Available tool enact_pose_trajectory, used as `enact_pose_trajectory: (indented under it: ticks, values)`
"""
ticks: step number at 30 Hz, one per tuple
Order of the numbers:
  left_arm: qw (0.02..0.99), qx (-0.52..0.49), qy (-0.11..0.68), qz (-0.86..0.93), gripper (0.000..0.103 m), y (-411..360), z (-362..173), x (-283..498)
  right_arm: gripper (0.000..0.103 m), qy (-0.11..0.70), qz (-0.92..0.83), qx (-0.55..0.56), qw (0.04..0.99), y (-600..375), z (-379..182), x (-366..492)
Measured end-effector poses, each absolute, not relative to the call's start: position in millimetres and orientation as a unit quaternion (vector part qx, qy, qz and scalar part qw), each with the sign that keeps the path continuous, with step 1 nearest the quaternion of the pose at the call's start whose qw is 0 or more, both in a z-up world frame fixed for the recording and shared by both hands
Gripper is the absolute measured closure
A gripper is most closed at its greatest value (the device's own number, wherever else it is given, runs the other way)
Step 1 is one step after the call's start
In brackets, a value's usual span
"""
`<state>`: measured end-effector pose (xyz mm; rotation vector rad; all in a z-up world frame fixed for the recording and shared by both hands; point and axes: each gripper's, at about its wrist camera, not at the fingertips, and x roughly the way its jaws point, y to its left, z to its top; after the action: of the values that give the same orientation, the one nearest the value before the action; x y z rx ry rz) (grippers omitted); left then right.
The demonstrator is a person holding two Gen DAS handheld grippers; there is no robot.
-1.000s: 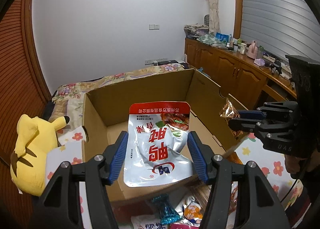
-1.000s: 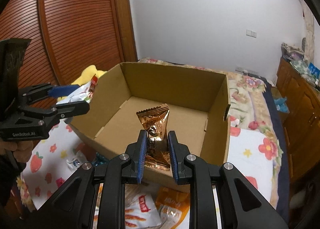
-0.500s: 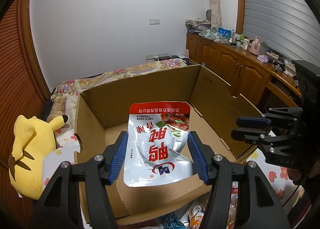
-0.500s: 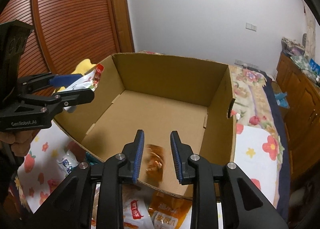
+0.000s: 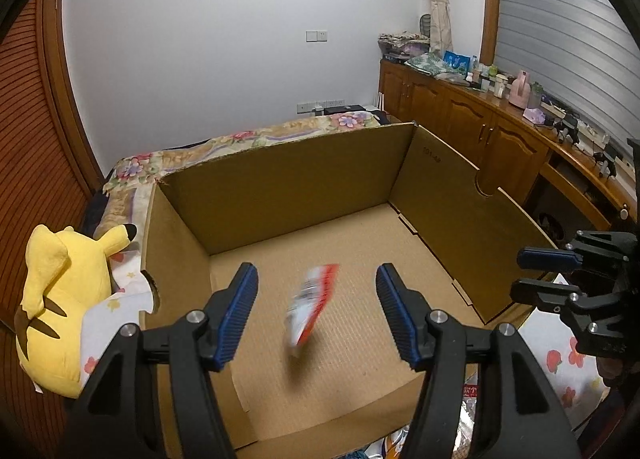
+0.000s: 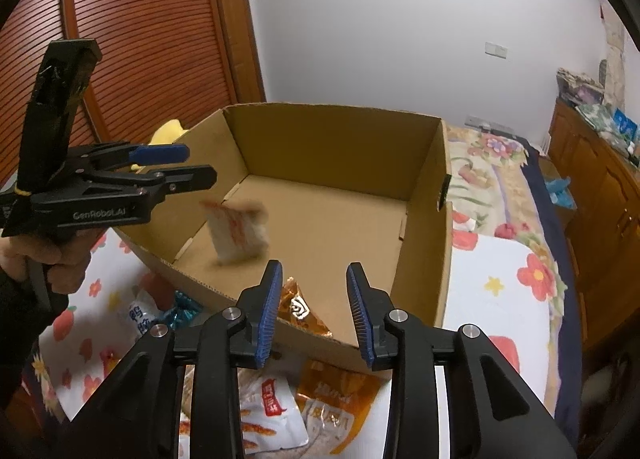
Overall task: Organize snacks
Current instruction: 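Move the left gripper to the pink sausage pack while the right approaches the orange pouch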
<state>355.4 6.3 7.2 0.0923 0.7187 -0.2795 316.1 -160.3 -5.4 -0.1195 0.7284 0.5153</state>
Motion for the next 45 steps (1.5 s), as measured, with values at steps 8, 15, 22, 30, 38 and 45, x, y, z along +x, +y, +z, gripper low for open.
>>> enact_pose_trajectory:
  ticks: [8, 15, 22, 30, 38, 45]
  values:
    - [0.93, 0.044, 0.334, -0.148, 0.041, 9.7, 17.0, 322.5, 0.065, 0.34, 0.243, -0.05, 0.907, -168.7, 3.3, 287.9]
    - [0.935, 0.049, 0.312, -0.161, 0.033, 16.4, 27.0, 266.9, 0.057, 0.328, 0.231, -0.053, 0.914, -174.2, 8.8, 247.3]
    - [0.935, 0.054, 0.307, -0.17, 0.029, 25.5, 12.4, 220.2, 0.049, 0.33, 0.217, -0.04, 0.918, -179.8, -7.3, 212.1]
    - [0.92, 0.061, 0.347, -0.172, 0.029, 23.5, -39.9, 194.0, 0.047, 0.35, 0.203, -0.038, 0.914, -178.9, -42.8, 190.8]
    - [0.903, 0.06, 0.388, -0.174, 0.029, 20.2, -77.6, 186.0, 0.045, 0.374, 0.188, -0.036, 0.907, -183.9, -68.4, 189.6]
    - [0.892, 0.073, 0.413, -0.17, 0.029, 14.1, -95.8, 187.5, 0.043, 0.388, 0.183, -0.035, 0.903, -185.8, -81.4, 193.5]
